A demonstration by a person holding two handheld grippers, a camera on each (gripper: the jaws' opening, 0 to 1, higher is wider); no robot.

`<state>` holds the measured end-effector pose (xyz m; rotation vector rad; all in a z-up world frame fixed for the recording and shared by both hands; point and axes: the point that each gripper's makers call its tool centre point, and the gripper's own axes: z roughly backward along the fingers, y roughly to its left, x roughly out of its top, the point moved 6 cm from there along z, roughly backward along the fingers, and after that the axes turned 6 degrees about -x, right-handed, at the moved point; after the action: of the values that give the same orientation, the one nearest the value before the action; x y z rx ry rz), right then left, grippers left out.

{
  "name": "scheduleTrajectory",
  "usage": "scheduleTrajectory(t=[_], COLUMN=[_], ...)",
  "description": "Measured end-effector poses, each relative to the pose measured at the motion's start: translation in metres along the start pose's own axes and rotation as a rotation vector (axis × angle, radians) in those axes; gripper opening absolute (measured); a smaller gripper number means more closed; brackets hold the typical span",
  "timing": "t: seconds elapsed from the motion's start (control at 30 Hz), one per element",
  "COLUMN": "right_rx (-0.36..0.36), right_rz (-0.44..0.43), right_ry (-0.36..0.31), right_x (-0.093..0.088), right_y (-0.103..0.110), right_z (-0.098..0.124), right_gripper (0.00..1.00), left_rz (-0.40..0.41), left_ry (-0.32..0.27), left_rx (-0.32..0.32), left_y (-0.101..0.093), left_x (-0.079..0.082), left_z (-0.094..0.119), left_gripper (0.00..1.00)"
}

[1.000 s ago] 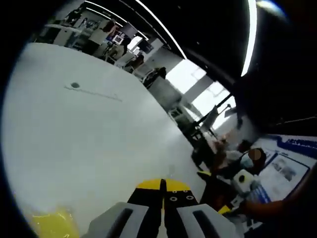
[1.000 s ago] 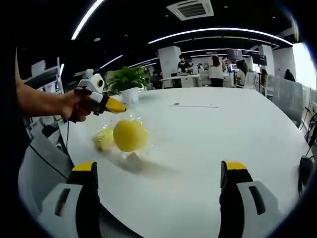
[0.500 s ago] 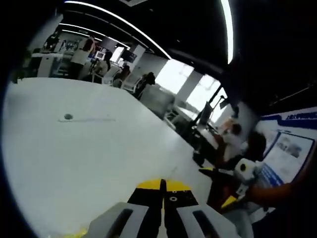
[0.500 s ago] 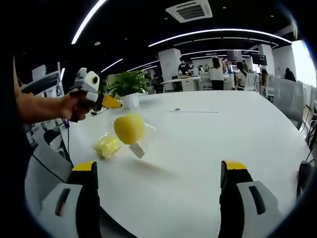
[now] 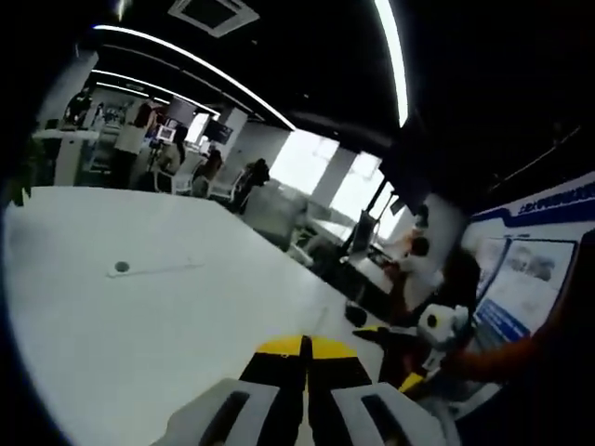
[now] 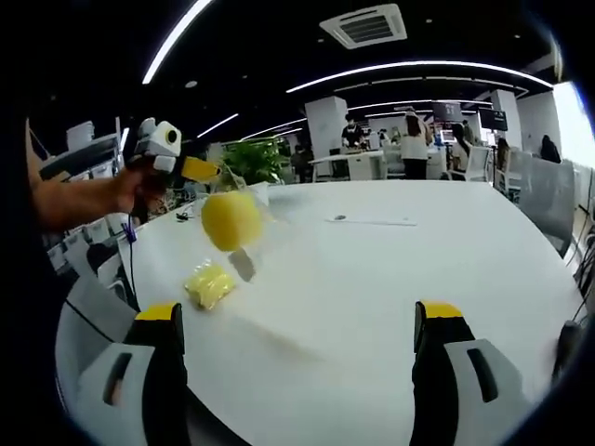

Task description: Compare the silicone blocks by pressing each to a similar depth, holding the contact briefly, and releasing to observe deformation and rebound differences across the visible hardness samples.

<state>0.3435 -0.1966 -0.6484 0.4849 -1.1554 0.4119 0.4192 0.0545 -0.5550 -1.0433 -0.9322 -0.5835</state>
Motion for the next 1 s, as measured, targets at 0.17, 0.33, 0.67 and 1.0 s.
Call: scheduleTrajectory(t=[0.17,0.33,0.67,1.0], right_rx=[0.003,0.015,0.011,0.059], right_rz=[-0.007,-0.002,-0.003,-0.015], right_ry=[-0.007,-0.024,-0.079,-0.159], right_x=[0.001,0.006,0.027,0.06], right_y=[0.007,0.015,0.013,0.017], right_z=[-0.001,0.002,0.008,0.009], right_gripper=[0.96,0.96,0.96,0.96], left_rz=[-0.009,-0.043,-0.086,-0.086], left_ry=[-0.006,-0.05,-0.062,-0.097], left_rx=[0.0,-0.049,-0.078,-0.156], left_y=[-0.006,-0.021,-0.038,-0.058], left_x=[0.004,0.023,0.034,0.043], left_z=[0.004,0.007,0.011,0.019], left_gripper=[0.0,0.0,0.0,0.0])
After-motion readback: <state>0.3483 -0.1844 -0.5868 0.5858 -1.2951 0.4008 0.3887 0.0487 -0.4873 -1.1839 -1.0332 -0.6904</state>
